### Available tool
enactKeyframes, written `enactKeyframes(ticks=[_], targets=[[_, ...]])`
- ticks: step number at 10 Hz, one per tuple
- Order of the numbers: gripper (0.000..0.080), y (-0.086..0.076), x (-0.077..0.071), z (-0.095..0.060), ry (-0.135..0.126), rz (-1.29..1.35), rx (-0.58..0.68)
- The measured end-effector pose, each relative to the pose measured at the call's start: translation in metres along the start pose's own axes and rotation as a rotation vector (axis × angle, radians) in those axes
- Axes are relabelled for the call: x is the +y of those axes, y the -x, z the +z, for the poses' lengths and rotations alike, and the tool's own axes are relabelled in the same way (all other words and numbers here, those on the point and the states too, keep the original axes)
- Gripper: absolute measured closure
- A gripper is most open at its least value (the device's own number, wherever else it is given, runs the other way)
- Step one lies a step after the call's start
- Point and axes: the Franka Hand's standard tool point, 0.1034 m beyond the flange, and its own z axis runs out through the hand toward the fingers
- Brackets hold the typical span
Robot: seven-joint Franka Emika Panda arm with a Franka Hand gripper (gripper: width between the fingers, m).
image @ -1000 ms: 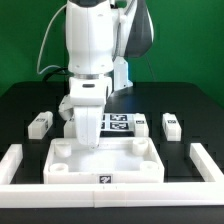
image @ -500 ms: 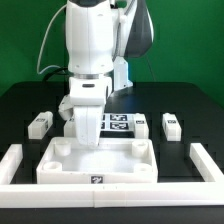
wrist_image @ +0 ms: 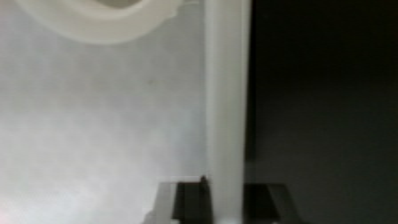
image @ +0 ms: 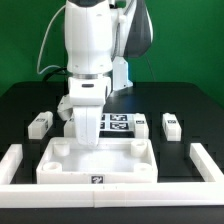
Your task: Assemble desk
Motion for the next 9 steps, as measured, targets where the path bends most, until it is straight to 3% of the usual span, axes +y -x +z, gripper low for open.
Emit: enactKeyframes(ticks=[1,2,3,6,8,9], targets=[[0.0742,0.001,0.001,0.0,-0.001,0.0,0.001],[0.0742,-0.019,0.016,0.0,0.005,-0.019,0.017],[0.0742,-0.035,0.018,0.0,0.02,-0.042,0.029],[0.0742,-0.071,0.024,0.0,0.025,-0.02,0.048],[0.0742,-0.089,0.026,0.001,0.003,-0.024,0.05],[0.0742,-0.089,0.027,0.001,-0.014,-0.027,0.046]])
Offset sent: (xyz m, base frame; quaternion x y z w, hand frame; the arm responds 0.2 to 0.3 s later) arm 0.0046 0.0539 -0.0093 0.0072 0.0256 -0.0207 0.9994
